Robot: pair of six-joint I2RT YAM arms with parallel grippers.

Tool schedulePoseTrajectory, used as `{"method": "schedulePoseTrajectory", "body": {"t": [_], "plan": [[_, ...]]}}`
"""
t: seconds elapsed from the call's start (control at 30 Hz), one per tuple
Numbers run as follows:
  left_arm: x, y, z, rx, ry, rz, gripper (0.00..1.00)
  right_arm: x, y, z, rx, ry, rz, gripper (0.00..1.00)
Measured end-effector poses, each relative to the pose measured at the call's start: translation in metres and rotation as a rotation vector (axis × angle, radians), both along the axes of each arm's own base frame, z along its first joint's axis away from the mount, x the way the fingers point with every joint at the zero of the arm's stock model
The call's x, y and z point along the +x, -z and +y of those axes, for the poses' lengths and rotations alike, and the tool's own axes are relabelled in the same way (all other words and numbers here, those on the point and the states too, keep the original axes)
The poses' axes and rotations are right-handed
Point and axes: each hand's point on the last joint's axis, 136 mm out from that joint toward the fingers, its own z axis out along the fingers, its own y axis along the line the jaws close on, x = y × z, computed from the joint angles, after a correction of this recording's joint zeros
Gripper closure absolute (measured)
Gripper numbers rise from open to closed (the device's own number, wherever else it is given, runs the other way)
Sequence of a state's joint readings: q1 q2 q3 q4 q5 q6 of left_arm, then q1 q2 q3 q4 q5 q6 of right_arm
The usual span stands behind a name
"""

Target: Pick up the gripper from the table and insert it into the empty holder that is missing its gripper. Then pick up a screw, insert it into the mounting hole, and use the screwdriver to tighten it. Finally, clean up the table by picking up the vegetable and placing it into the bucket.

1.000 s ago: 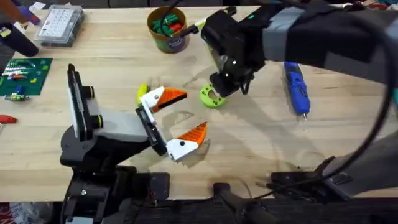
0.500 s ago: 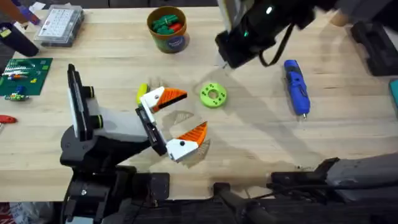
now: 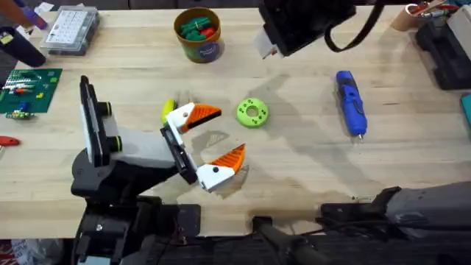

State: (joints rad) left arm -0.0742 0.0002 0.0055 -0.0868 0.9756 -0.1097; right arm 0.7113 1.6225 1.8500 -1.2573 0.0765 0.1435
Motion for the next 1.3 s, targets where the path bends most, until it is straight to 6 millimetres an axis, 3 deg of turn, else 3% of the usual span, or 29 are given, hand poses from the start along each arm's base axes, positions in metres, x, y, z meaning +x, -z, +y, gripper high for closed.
{"method": "schedulePoseTrajectory", "body": {"t": [0.4,0.63,0.87,1.07,1.3], "plan": [[0.000,0.000,0.000,0.000,0.000,0.000,0.006,-0.018,-0.009,0.045,0.039,-0.164,0.014,0.998],[0.000,0.000,0.000,0.000,0.000,0.000,0.006,-0.040,-0.024,0.076,0.097,-0.281,0.022,0.998],[0.000,0.000,0.000,0.000,0.000,0.000,0.006,-0.059,-0.023,0.107,0.088,-0.432,0.024,0.998],[0.000,0.000,0.000,0.000,0.000,0.000,0.006,-0.076,-0.022,0.120,0.080,-0.536,0.009,0.998],[0.000,0.000,0.000,0.000,0.000,0.000,0.006,-0.074,-0.014,0.125,0.060,-0.563,0.013,0.998]]}}
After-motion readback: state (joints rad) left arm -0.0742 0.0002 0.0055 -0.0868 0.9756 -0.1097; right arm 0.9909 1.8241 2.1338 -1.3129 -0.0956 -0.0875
